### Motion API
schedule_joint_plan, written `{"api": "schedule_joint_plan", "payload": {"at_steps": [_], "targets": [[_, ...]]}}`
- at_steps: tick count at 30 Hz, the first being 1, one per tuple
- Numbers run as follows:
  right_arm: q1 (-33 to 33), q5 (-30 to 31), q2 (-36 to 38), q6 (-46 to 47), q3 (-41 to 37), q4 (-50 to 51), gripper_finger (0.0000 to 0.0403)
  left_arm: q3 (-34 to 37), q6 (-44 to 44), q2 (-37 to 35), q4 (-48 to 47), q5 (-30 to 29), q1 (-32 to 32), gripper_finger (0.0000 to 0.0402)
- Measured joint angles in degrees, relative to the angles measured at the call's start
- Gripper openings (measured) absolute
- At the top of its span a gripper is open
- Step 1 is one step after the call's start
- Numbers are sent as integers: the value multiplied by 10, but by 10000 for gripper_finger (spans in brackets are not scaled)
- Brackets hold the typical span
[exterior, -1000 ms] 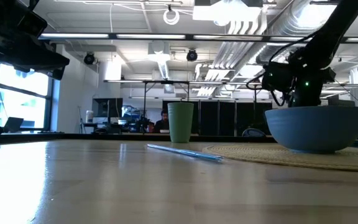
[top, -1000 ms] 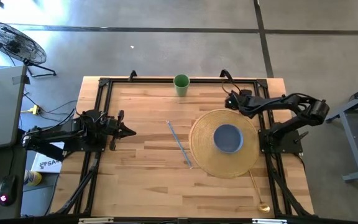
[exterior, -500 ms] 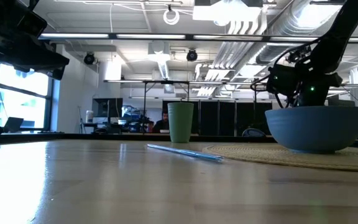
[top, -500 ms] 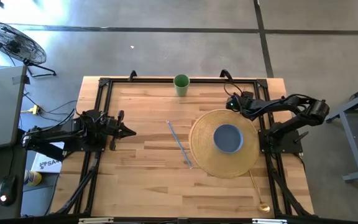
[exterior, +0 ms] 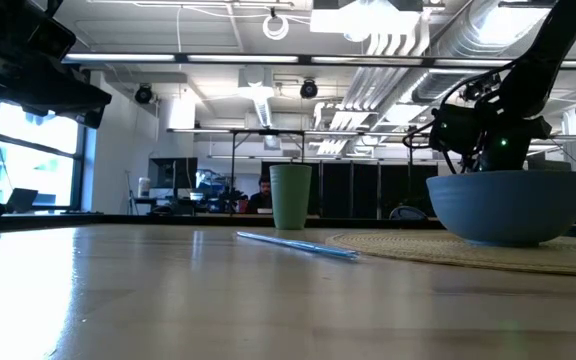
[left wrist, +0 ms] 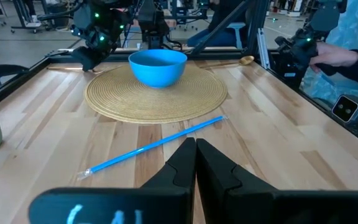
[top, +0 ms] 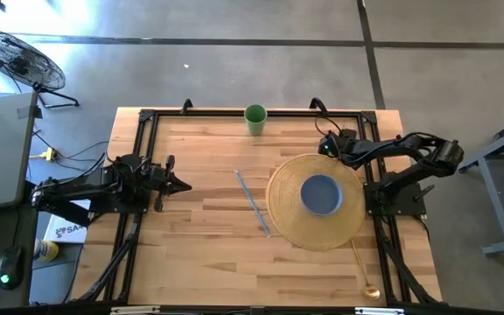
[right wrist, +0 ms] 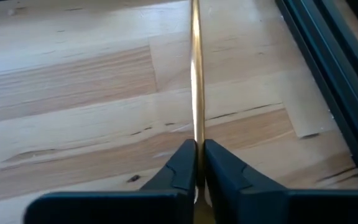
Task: Pick & Place Utensil
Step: Put the gold fork into the blue bowl on the brown mat
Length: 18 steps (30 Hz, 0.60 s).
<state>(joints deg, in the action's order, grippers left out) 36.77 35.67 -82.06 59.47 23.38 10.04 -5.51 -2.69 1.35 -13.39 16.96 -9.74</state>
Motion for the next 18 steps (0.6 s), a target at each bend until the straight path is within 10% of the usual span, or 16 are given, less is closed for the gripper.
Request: {"api": "schedule_joint_plan", "payload": {"at_steps": [18], "targets": [[-20,9,0,-45,6,11,9,0,0,0,0,-2,0,10]]}}
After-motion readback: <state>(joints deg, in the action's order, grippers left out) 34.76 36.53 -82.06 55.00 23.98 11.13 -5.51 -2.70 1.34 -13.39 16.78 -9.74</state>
